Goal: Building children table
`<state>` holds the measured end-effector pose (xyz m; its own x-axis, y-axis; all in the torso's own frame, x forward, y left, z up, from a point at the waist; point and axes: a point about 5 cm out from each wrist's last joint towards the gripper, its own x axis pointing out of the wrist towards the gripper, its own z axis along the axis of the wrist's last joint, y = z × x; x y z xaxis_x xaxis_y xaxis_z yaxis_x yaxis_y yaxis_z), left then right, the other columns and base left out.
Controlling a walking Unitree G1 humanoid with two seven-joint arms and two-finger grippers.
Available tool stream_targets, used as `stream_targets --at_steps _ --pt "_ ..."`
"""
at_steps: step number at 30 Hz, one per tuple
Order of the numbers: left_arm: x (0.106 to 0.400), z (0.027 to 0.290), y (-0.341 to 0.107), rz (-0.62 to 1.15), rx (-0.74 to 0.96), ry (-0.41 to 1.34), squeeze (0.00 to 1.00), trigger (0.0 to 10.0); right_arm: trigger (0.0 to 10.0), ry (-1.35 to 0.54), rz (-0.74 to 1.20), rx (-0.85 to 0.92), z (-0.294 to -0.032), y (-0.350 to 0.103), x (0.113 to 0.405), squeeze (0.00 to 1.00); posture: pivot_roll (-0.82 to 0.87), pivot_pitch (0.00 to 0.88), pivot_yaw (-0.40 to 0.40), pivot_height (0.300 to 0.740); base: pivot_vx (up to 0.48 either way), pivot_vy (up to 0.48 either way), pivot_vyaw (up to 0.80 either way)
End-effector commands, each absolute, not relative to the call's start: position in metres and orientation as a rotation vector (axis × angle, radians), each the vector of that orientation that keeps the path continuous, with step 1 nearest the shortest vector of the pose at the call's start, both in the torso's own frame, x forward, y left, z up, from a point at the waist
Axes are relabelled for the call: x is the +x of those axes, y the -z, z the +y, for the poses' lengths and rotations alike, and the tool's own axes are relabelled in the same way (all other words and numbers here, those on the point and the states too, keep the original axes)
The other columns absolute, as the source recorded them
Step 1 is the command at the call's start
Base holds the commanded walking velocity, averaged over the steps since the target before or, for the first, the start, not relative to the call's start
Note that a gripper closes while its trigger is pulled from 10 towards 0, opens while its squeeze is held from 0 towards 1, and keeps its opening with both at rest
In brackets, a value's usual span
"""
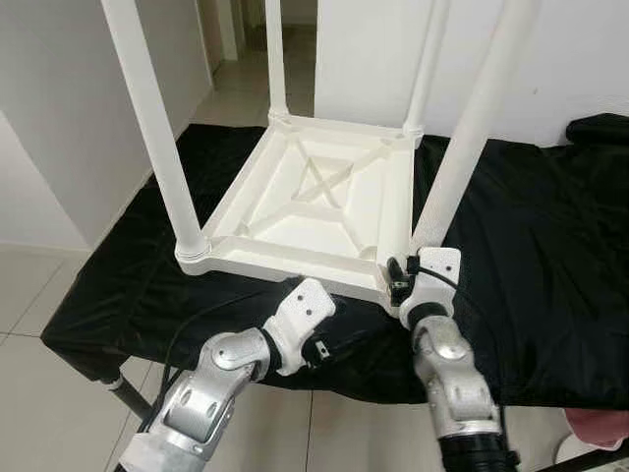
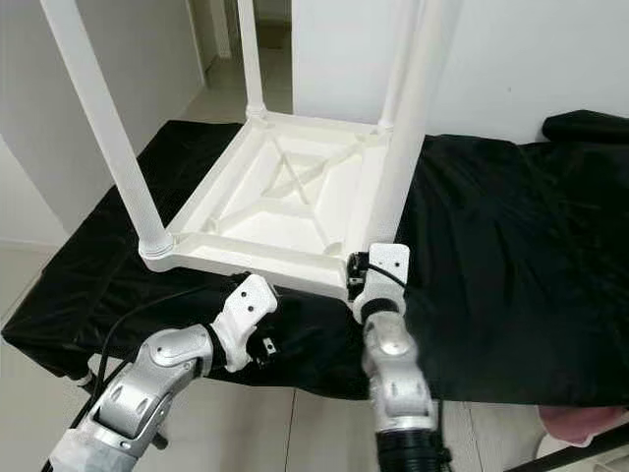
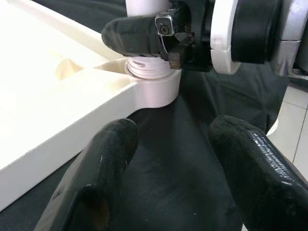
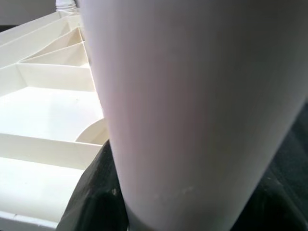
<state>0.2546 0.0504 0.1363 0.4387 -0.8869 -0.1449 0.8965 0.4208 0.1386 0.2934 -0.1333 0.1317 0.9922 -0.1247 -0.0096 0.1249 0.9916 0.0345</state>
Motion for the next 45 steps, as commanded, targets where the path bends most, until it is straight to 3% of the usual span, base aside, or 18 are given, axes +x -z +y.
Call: stream_targets --at_steps 1,5,6,14,15,19,27,30,41,42,45 --pt "0.254 0.051 -0.134 0.051 0.212 1.089 0.00 10.0 10.0 0.129 0.079 0.081 -0.118 -0.117 0.286 0.00 -0.01 0.000 0.025 0.740 0.000 0.000 0.00" --pt "0.253 0.050 -0.134 0.052 0.212 1.095 0.00 10.0 10.0 0.114 0.057 0.069 -0.120 -0.123 0.286 0.00 -0.01 0.000 0.027 0.740 0.000 0.000 0.00" --pt "0.253 0.050 -0.134 0.052 0.212 1.096 0.00 10.0 10.0 0.083 0.053 0.087 -0.121 -0.124 0.286 1.00 -0.01 0.001 0.029 0.740 0.000 0.000 0.00" --pt "0.257 0.052 -0.136 0.048 0.214 1.084 0.00 10.0 10.0 -0.006 -0.029 0.078 -0.133 -0.136 0.283 1.00 -0.01 0.000 0.037 0.740 0.000 0.000 0.00" --pt "0.257 0.052 -0.137 0.046 0.215 1.083 0.00 10.0 10.0 -0.040 -0.044 0.072 -0.137 -0.139 0.283 0.00 -0.01 0.008 0.039 0.740 0.000 0.000 0.00" --pt "0.256 0.054 -0.134 0.052 0.224 1.091 0.00 10.0 10.0 -0.217 -0.072 0.038 -0.153 -0.146 0.284 0.00 -0.02 0.001 0.034 0.740 0.000 0.000 0.00" --pt "0.260 0.054 -0.138 0.048 0.240 1.112 0.00 10.0 10.0 -0.485 -0.048 -0.060 -0.155 -0.144 0.291 0.00 -0.03 0.027 0.049 0.740 0.000 0.000 0.00" --pt "0.263 0.054 -0.142 0.044 0.240 1.116 0.00 10.0 10.0 -0.553 -0.024 -0.084 -0.156 -0.143 0.295 0.00 -0.02 0.062 0.054 0.740 0.000 0.000 0.00" --pt "0.275 0.053 -0.150 0.019 0.274 1.123 0.00 10.0 10.0 -0.705 0.014 -0.229 -0.157 -0.141 0.315 0.00 -0.02 0.063 0.074 0.740 0.000 0.000 0.00" --pt "0.276 0.051 -0.154 0.005 0.268 1.129 0.00 10.0 0.0 -0.712 0.019 -0.225 -0.158 -0.141 0.317 0.00 -0.02 0.057 0.061 0.740 0.000 0.000 0.00" --pt "0.277 0.051 -0.156 -0.004 0.278 1.130 0.00 10.0 0.0 -0.718 0.021 -0.224 -0.159 -0.140 0.317 0.00 -0.01 0.053 0.052 0.740 0.000 0.000 0.00"
